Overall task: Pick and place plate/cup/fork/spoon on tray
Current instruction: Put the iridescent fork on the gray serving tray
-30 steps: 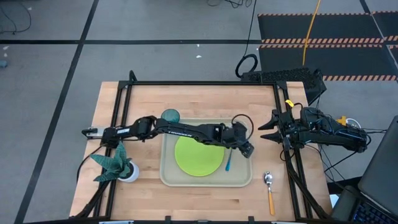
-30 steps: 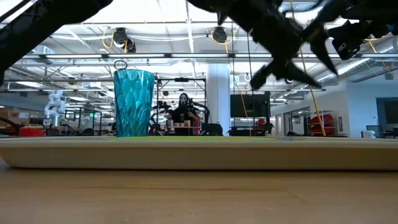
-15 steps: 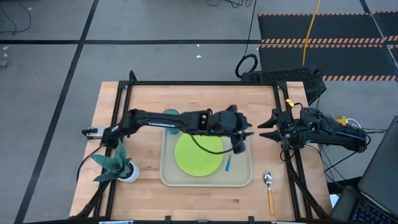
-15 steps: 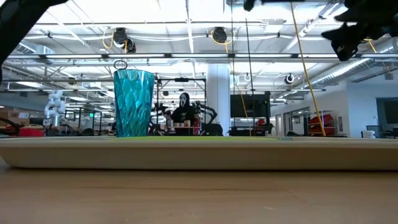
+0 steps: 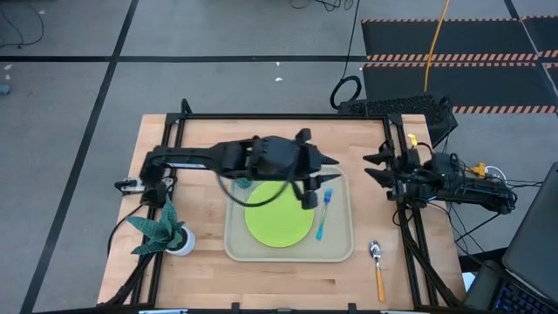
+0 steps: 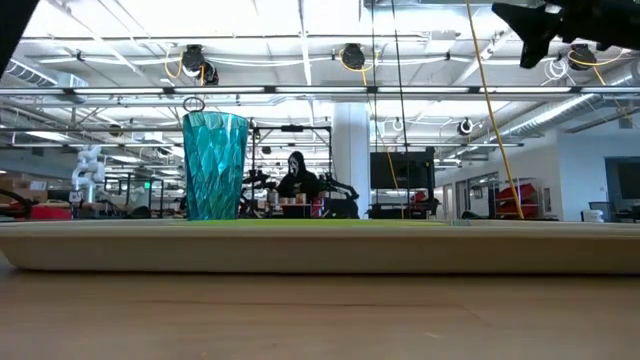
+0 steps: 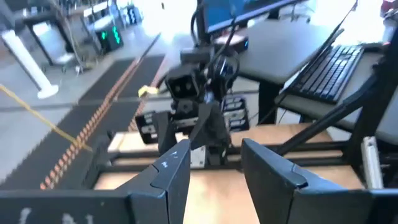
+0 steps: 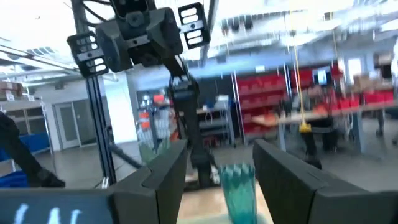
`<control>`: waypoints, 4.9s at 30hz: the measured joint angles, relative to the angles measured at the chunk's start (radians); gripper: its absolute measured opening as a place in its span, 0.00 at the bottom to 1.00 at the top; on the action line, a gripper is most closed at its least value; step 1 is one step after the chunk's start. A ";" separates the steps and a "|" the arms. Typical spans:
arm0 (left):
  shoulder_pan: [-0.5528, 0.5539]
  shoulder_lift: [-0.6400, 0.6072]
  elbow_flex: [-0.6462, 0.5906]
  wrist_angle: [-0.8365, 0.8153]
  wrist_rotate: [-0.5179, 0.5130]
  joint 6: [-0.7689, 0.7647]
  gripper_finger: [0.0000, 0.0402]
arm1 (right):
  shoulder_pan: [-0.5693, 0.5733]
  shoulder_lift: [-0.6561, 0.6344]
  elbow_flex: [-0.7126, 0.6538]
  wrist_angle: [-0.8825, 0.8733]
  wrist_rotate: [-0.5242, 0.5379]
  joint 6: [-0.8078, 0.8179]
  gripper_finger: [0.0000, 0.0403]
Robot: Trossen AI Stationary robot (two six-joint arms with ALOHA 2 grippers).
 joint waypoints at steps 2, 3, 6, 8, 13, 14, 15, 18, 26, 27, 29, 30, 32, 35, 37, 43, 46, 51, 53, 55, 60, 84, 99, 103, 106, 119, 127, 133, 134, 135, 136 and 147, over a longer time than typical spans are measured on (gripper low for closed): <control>-0.013 -0.039 -0.041 0.028 -0.001 0.020 0.37 | 0.000 0.000 0.000 0.011 0.002 -0.017 0.45; -0.019 -0.066 -0.081 0.059 -0.001 0.030 0.37 | 0.000 0.000 0.000 0.008 0.003 -0.029 0.45; -0.030 -0.173 -0.289 0.208 -0.007 0.050 0.37 | 0.000 0.002 -0.001 0.008 0.007 -0.053 0.45; -0.022 -0.279 -0.489 0.327 -0.008 0.047 0.37 | 0.000 0.003 -0.001 0.018 0.028 -0.055 0.45; 0.025 -0.598 -1.011 0.673 0.010 0.027 0.37 | 0.000 0.010 -0.001 0.029 0.108 -0.055 0.45; 0.035 -0.662 -1.095 0.722 0.023 0.022 0.37 | 0.000 0.013 -0.001 0.028 0.124 -0.056 0.45; 0.045 -0.734 -1.178 0.760 0.035 0.013 0.37 | 0.000 0.021 -0.001 0.030 0.143 -0.057 0.45; 0.055 -0.905 -1.368 0.873 0.048 -0.015 0.37 | 0.000 0.061 -0.001 0.034 0.191 -0.051 0.45; 0.080 -1.095 -1.575 0.916 0.044 0.071 0.37 | -0.003 0.365 0.032 0.127 0.364 0.021 0.45; 0.089 -1.097 -1.582 0.910 0.043 0.083 0.37 | -0.003 0.410 0.054 0.117 0.379 0.031 0.45; 0.112 -1.095 -1.592 0.896 0.045 0.102 0.37 | -0.004 0.506 0.109 0.061 0.399 0.067 0.45; 0.126 -1.095 -1.595 0.885 0.045 0.111 0.37 | -0.008 0.555 0.139 0.023 0.400 0.089 0.45; 0.162 -1.094 -1.602 0.885 0.045 0.122 0.37 | -0.018 0.652 0.216 -0.071 0.400 0.140 0.45; 0.225 -1.092 -1.632 0.884 0.049 0.088 0.37 | -0.029 0.795 0.343 -0.253 0.393 0.218 0.45; 0.265 -1.091 -1.665 0.880 0.063 0.049 0.37 | -0.030 0.886 0.439 -0.379 0.366 0.261 0.45; 0.305 -1.093 -1.781 0.923 0.109 0.008 0.37 | -0.022 1.094 0.655 -0.670 0.172 0.371 0.45; 0.297 -1.099 -1.825 0.973 0.122 0.008 0.37 | -0.007 1.165 0.716 -0.735 0.093 0.447 0.45; 0.280 -1.098 -1.869 0.989 0.140 0.008 0.37 | 0.025 1.239 0.745 -0.821 -0.004 0.646 0.45; 0.278 -1.098 -1.876 0.989 0.141 0.007 0.37 | 0.038 1.264 0.745 -0.863 -0.032 0.732 0.45; 0.270 -1.098 -1.881 0.986 0.142 0.009 0.37 | 0.056 1.290 0.745 -0.906 -0.065 0.812 0.45; 0.252 -1.098 -1.890 0.984 0.144 0.043 0.37 | 0.127 1.348 0.745 -0.906 -0.115 1.009 0.45; 0.248 -1.098 -1.891 0.860 0.196 0.161 0.37 | 0.298 1.523 0.744 -0.825 0.060 1.429 0.30; 0.248 -1.098 -1.891 0.819 0.196 0.186 0.37 | 0.291 1.518 0.743 -0.913 0.117 1.466 0.32; 0.248 -1.098 -1.891 0.819 0.196 0.186 0.37 | 0.291 1.518 0.743 -0.916 0.140 1.462 0.32; 0.248 -1.098 -1.891 0.819 0.196 0.185 0.37 | 0.291 1.518 0.730 -0.905 0.142 1.462 0.32; 0.248 -1.098 -1.891 0.814 0.196 0.185 0.37 | 0.291 1.518 0.679 -0.808 0.164 1.466 0.32; 0.248 -1.098 -1.891 0.813 0.196 0.186 0.37 | 0.293 1.518 0.679 -0.753 0.165 1.450 0.32; 0.248 -1.098 -1.890 0.812 0.196 0.186 0.37 | 0.294 1.518 0.679 -0.748 0.163 1.447 0.32; 0.248 -1.098 -1.890 0.812 0.196 0.186 0.37 | 0.295 1.518 0.679 -0.748 0.163 1.447 0.32; 0.247 -1.098 -1.890 0.812 0.196 0.186 0.37 | 0.297 1.518 0.679 -0.747 0.162 1.447 0.32; 0.248 -1.098 -1.890 0.812 0.196 0.186 0.37 | 0.297 1.518 0.679 -0.744 0.162 1.441 0.32; 0.248 -1.098 -1.890 0.811 0.196 0.186 0.37 | 0.298 1.518 0.679 -0.728 0.164 1.436 0.32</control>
